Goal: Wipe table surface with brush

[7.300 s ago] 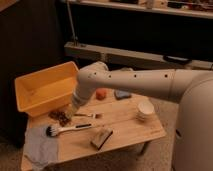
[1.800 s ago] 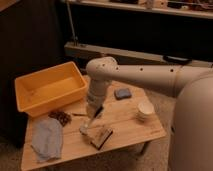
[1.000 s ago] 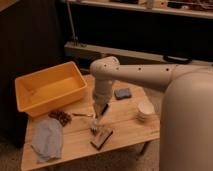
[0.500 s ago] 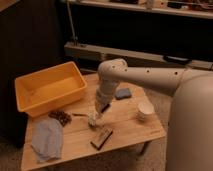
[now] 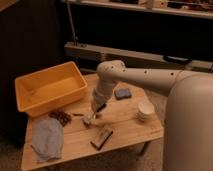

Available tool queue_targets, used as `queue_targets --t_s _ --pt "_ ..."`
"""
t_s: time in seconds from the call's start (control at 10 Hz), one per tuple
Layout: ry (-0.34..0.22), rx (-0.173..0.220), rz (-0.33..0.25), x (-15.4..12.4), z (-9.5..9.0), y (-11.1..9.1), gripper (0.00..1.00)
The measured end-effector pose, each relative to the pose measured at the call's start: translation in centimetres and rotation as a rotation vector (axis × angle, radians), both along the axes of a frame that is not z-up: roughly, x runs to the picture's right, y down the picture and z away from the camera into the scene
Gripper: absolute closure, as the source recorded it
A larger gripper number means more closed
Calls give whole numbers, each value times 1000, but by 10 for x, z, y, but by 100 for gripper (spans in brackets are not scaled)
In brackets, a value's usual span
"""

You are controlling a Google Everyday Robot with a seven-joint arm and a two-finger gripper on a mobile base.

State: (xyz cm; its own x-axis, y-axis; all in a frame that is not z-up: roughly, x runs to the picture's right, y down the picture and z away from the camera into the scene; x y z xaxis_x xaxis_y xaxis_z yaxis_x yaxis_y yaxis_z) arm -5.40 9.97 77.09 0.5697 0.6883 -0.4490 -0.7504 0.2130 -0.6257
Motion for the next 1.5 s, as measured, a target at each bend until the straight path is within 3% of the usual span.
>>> queue_targets --t_s 0.5,0.8,1.0,1.5 --pt "-126 -6 19 -38 -15 5 100" --pt "-192 -26 -57 -59 -36 22 100" --pt "-221 -51 -113 -58 -52 28 100" --pt "-196 -120 -202 -29 -73 53 100"
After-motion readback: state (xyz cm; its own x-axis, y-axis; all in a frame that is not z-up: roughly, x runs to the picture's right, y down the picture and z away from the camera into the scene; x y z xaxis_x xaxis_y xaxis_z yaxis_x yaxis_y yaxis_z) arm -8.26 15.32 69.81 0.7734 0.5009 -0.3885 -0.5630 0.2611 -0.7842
